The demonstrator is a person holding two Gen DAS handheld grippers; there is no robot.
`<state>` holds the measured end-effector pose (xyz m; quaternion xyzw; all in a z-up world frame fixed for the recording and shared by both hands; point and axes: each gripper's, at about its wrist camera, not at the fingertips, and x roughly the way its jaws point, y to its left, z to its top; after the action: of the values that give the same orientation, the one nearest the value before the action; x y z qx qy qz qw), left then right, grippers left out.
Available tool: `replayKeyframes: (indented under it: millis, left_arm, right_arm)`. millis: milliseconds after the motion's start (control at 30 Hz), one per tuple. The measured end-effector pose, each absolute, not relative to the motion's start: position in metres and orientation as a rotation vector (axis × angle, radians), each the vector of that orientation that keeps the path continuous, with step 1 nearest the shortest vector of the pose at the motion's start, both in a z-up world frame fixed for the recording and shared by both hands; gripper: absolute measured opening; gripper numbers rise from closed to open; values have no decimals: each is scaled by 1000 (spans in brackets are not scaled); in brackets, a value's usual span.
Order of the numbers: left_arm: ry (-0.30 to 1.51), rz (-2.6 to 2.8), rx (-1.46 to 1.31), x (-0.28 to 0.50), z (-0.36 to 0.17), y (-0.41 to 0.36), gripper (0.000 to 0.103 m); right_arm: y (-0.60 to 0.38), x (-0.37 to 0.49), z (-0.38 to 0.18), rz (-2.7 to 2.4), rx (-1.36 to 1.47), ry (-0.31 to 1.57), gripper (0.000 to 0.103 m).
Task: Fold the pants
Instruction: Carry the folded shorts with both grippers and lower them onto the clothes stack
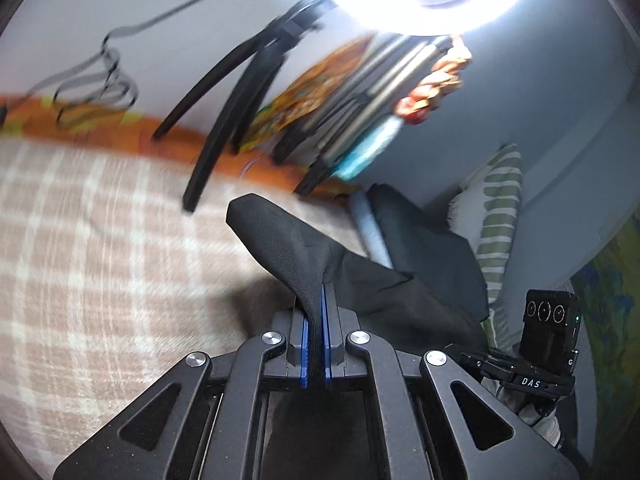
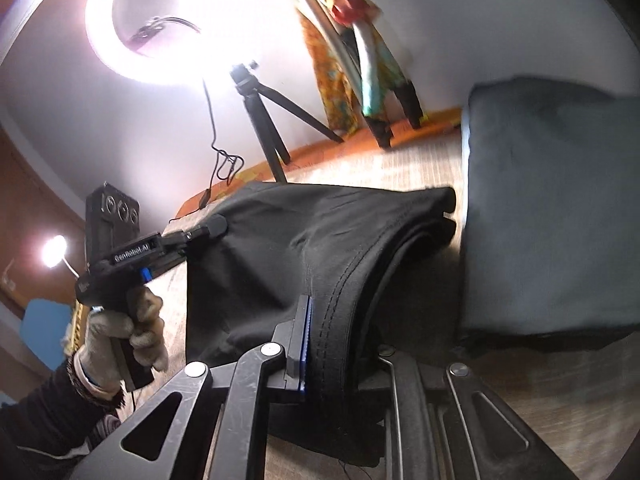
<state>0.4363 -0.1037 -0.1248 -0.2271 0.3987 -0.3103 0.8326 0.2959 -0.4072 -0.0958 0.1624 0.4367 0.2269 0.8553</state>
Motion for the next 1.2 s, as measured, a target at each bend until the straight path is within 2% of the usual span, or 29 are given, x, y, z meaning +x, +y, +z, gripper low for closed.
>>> replayKeyframes:
  millis: [400, 767, 933, 1133, 1200]
  left_arm:
    - [713, -778, -428, 443, -52, -153, 3]
    - [641, -889, -393, 480, -10, -254, 3]
    - [695, -901, -393, 508, -25, -304, 3]
    - [840, -780, -267, 532, -73, -350, 7]
    - [863, -728, -243, 533, -80, -353, 15]
  right_arm:
    - [-453, 285, -16, 418, 209, 795, 12]
    - [-538, 300, 47, 271, 141, 709, 12]
    - [-587, 315, 35, 239, 176, 724, 12]
    - [-632, 353, -33, 173, 247, 874, 13]
    - [-641, 354, -55, 148, 267, 918, 23]
